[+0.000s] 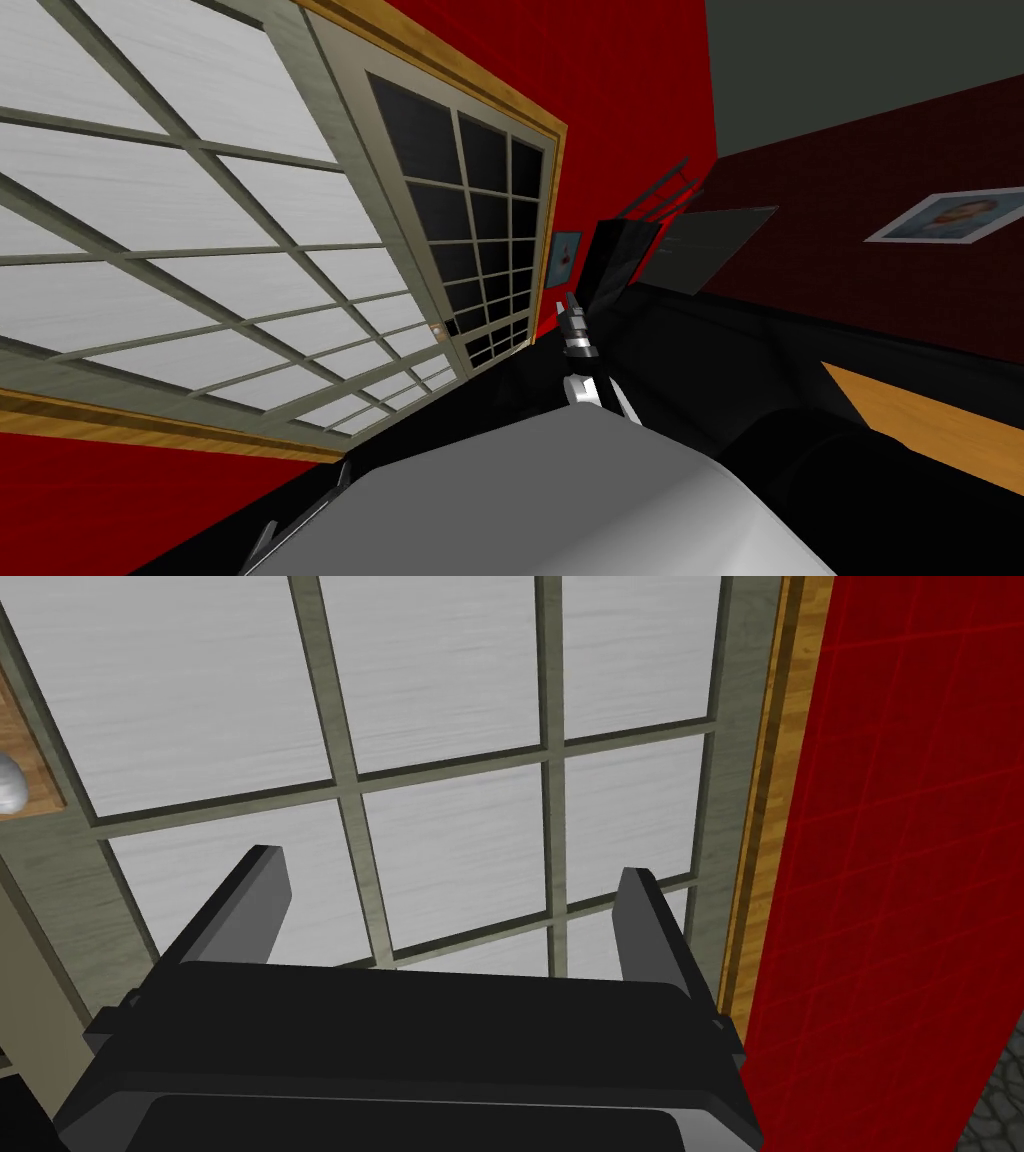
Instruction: Pull the door open
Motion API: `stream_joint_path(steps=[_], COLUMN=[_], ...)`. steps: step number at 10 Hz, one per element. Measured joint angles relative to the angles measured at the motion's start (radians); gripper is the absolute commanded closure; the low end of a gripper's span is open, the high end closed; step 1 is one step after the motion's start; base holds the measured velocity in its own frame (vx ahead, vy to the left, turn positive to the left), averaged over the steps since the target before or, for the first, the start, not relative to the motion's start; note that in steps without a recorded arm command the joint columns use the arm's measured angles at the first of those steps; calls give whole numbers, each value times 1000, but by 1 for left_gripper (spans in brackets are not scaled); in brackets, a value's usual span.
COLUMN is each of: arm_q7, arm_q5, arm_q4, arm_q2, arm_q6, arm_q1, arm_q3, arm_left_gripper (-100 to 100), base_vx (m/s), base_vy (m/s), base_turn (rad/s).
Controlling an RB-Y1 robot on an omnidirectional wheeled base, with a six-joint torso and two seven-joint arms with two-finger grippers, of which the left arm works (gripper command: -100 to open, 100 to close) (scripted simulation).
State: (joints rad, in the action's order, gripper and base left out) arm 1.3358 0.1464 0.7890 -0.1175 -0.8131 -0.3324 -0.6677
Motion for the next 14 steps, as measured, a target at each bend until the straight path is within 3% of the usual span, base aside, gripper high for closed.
stream_joint_path(steps=[2, 4, 6, 9, 11, 14], arm_q7=[10, 16, 21, 36, 32, 40], arm_q5=[-3, -1, 0, -1, 3, 12], arm_q4=[-25, 1, 2, -68, -25, 13], arm_q2=[-2, 13, 20, 14, 28, 56], arm_q6=[2, 22, 25, -9, 10, 28], arm_q1=[39, 63, 87, 161, 161, 202], arm_q3=[-3, 3, 9, 14, 24, 47], arm_left_gripper=[-100, -100, -100, -100, -100, -100], base_vx=[107, 97, 102, 149, 91, 169], base_vy=[34, 32, 27, 37, 6, 32], base_turn=[-96, -73, -85, -88, -79, -123])
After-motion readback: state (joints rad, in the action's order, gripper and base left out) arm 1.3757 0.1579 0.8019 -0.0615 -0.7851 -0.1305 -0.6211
